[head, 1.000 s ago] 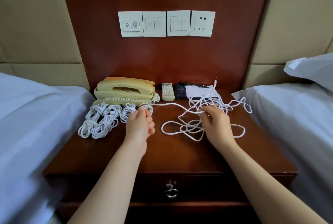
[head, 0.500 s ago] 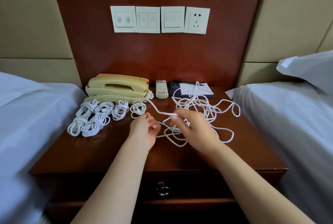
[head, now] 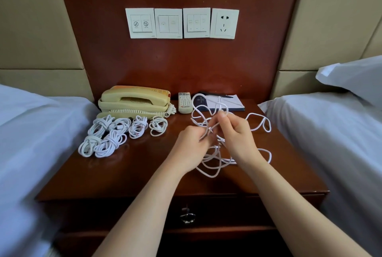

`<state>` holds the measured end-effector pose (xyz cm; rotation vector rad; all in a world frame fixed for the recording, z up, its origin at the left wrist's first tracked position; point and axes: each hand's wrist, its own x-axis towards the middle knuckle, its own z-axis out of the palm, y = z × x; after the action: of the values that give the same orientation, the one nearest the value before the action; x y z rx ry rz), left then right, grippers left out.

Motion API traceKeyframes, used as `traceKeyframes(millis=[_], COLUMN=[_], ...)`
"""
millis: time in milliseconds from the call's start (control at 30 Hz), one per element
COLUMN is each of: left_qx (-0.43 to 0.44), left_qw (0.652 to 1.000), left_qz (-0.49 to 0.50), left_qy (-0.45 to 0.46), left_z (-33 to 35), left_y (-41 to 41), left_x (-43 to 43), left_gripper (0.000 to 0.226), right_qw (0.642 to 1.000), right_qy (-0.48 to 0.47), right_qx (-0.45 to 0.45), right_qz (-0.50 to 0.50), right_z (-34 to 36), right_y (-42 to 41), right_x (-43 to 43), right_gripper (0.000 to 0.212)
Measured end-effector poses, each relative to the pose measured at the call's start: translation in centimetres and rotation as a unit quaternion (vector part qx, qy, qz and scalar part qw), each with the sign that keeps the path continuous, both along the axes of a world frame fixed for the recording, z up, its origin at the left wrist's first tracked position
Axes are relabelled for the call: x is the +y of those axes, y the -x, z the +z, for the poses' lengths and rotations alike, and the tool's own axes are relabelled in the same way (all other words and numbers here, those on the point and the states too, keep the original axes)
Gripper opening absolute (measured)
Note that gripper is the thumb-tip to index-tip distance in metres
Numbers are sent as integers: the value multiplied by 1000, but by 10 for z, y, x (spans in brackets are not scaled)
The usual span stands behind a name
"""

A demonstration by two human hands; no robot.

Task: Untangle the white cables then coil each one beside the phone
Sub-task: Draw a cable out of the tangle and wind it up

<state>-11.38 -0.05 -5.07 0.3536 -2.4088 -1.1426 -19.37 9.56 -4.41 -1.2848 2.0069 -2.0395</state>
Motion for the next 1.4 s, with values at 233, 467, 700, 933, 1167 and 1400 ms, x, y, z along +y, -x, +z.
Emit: traceKeyframes(millis=[233, 467, 700, 933, 1167, 1400], left_qx=[100, 159, 234, 269, 215, 98], left_qw=[975, 856, 777, 760, 786, 906], left_qz=[40, 81, 92, 123, 85, 4], left_qy=[-192, -485, -577, -578, -574, -411], left_z=[9, 15, 19, 15, 19, 16], left_y=[5, -2, -22, -29, -21, -6], left_x=[3, -7, -39, -52, -34, -18], left_gripper=[41, 36, 36, 34, 68, 42], right_qw=[992, 950, 934, 933, 981, 999], right_qy=[-100, -249, -266, -200, -104, -31], right_qx=[32, 188, 200, 249, 140, 13], right_qz=[70, -14, -127, -166, -90, -41], right_z=[-19, -32, -40, -35, -3, 16], right_y=[7, 22, 51, 43, 19, 18], right_x=[0, -4, -13, -16, -22, -25], right_gripper=[28, 13, 8, 16, 27, 30])
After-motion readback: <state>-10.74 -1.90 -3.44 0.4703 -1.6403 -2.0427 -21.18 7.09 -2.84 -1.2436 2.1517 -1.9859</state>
